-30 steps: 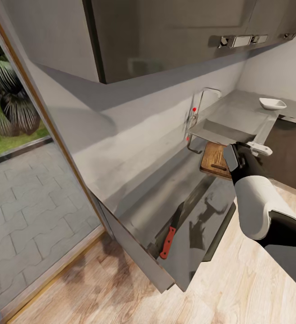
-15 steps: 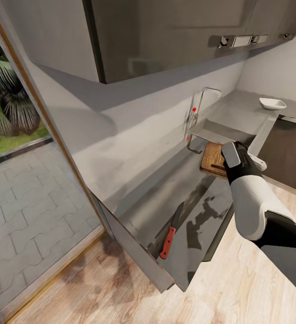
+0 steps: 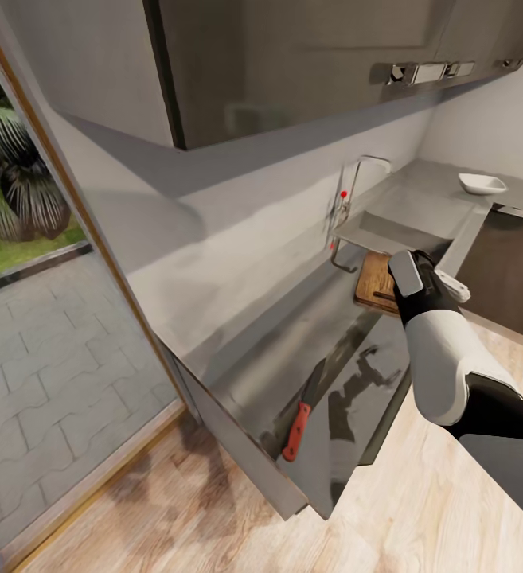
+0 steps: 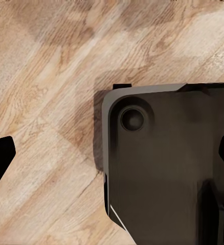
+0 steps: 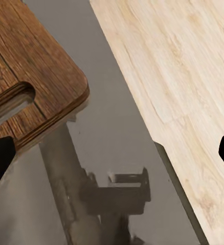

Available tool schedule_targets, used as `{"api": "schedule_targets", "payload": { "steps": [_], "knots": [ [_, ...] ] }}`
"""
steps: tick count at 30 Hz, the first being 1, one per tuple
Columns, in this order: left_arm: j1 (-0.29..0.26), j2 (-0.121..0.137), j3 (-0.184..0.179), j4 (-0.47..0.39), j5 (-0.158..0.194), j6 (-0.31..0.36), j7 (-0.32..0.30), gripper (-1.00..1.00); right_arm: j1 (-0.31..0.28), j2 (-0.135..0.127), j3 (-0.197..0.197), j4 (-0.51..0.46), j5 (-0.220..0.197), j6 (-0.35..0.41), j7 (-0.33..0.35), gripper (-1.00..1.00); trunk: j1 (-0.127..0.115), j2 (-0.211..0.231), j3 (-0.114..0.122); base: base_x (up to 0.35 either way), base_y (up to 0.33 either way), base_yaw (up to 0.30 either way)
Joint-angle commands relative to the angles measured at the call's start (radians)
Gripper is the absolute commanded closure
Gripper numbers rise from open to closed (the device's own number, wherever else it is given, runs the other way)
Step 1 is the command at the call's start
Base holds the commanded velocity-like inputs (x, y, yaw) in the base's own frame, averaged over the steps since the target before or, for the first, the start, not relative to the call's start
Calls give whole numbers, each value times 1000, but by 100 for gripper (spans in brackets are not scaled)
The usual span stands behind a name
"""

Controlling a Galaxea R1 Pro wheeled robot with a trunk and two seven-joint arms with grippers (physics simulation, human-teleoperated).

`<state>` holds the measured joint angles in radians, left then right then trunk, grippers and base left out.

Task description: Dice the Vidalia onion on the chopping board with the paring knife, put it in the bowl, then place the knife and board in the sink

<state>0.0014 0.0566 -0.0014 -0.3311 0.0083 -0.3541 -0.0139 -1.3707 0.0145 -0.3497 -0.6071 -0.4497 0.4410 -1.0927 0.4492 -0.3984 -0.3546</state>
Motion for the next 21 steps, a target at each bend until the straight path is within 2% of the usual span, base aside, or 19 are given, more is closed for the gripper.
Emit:
{"api": "schedule_targets", "payload": {
  "steps": [1,8,21],
  "knots": [
    [0,0,0,-1,1,-2,-1,-100,-1,1,-3,-2,0,9,-3,-100,1,-2,-2,191,0,0],
    [0,0,0,-1,1,-2,-1,-100,-1,0,-3,-1,0,9,-3,-100,1,-2,-2,219,0,0],
    [0,0,-1,0,1,-2,-1,-100,-1,-3,-5,0,0,8,-3,-100,1,-2,-3,19,0,0]
  ]
}}
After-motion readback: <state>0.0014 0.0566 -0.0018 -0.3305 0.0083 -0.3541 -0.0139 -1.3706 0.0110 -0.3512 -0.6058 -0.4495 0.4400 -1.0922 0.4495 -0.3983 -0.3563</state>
